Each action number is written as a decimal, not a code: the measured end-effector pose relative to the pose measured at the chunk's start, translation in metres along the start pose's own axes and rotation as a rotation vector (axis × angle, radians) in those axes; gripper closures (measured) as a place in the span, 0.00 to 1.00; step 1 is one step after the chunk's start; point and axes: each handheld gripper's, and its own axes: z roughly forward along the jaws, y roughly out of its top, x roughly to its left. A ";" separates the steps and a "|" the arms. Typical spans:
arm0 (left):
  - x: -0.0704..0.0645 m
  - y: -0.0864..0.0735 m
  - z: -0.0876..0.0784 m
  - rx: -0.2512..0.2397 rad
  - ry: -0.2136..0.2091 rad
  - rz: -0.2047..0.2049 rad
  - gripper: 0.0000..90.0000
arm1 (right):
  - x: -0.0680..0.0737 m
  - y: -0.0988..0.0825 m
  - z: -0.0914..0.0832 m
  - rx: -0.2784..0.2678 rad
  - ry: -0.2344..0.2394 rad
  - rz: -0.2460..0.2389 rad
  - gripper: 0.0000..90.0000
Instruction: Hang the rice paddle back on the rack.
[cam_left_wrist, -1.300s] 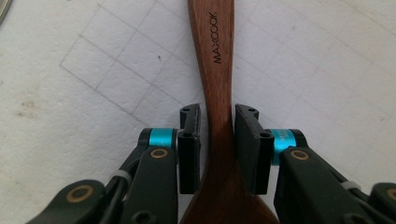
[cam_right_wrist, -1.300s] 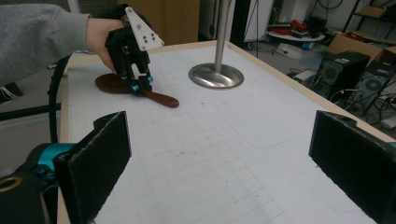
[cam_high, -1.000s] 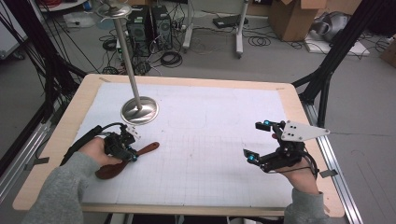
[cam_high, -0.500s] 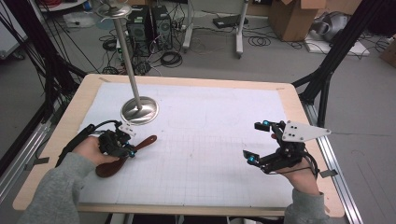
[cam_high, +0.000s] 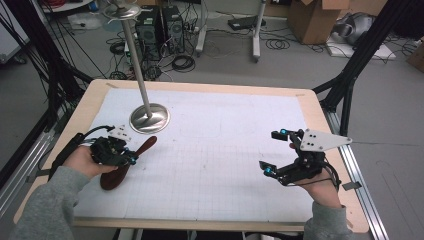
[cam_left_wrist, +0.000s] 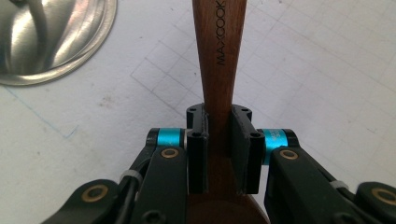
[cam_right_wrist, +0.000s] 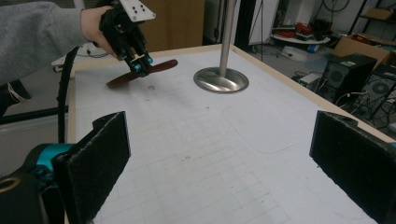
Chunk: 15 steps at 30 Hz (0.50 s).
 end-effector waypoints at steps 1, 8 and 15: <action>0.000 -0.001 -0.002 -0.007 -0.001 -0.006 0.86 | 0.000 0.000 0.000 0.002 0.000 -0.001 0.04; 0.003 -0.001 -0.013 -0.033 0.009 -0.028 0.86 | 0.000 0.000 0.002 0.009 0.005 0.002 0.04; 0.013 -0.001 -0.025 -0.076 0.020 -0.062 0.86 | -0.002 -0.001 0.003 0.015 0.004 0.006 0.04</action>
